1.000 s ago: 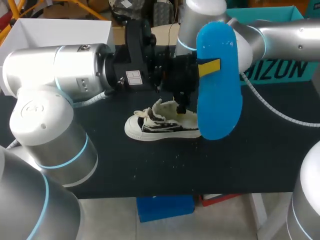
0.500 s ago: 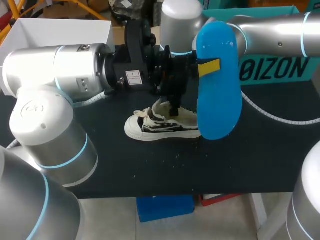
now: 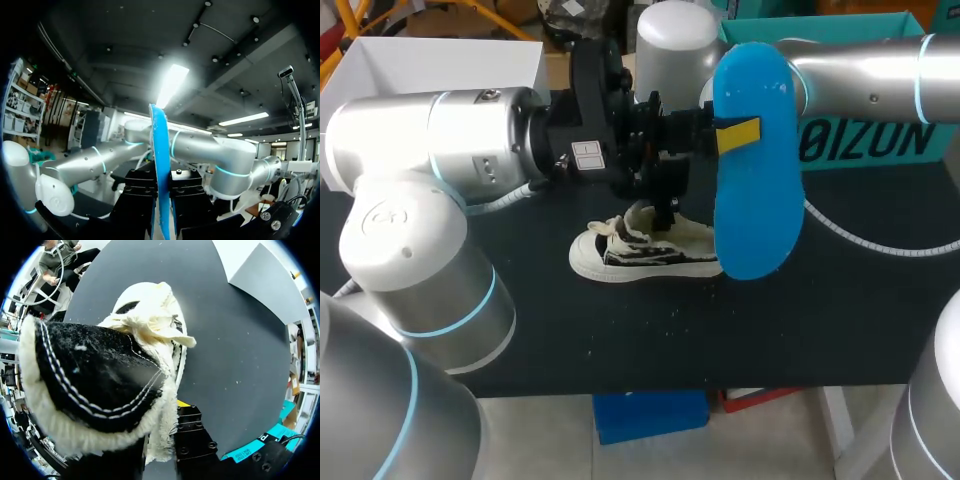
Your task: Take the shoe out of the shoebox, open the shoe tongue, remove and reinsert the insole, then place the shoe into the shoebox
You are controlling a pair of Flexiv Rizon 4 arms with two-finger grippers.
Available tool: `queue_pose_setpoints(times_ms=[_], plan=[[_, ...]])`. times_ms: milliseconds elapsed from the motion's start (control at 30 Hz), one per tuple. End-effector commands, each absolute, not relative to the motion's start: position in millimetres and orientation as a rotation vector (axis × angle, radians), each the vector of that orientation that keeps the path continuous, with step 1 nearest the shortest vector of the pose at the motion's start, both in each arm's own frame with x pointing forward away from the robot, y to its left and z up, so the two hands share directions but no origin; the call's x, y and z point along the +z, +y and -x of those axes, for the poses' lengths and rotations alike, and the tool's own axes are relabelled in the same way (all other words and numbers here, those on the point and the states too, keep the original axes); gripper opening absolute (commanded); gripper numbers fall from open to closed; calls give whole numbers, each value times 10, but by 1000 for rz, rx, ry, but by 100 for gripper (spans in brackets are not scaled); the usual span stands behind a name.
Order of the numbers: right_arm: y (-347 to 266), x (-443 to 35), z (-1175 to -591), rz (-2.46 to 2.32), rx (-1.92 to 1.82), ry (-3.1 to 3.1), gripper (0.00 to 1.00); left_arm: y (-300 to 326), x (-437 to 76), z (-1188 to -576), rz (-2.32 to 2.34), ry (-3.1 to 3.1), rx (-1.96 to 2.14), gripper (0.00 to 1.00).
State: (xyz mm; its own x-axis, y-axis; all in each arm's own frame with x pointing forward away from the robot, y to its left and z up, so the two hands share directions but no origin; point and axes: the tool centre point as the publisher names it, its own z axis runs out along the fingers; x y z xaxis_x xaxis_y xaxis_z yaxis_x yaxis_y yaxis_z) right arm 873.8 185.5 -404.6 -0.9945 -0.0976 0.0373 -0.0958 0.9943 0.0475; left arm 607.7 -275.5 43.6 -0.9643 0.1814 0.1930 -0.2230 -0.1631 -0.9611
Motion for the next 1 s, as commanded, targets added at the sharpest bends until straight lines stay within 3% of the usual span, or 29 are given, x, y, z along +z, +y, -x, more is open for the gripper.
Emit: queue_pose_setpoints(times_ms=[33, 733, 1000], plan=[[1856, -4055, -8730, -150, -70, -3096, 0, -2761, 429, -6062, -51, -1839, 2213, 0], [1856, -4055, -8730, -150, -70, -3096, 0, -2761, 429, -6062, -51, -1839, 2213, 0], [1441, -3327, -8805, 492, -110, -3135, 0, -2761, 429, -6062, -51, -1839, 2213, 0]])
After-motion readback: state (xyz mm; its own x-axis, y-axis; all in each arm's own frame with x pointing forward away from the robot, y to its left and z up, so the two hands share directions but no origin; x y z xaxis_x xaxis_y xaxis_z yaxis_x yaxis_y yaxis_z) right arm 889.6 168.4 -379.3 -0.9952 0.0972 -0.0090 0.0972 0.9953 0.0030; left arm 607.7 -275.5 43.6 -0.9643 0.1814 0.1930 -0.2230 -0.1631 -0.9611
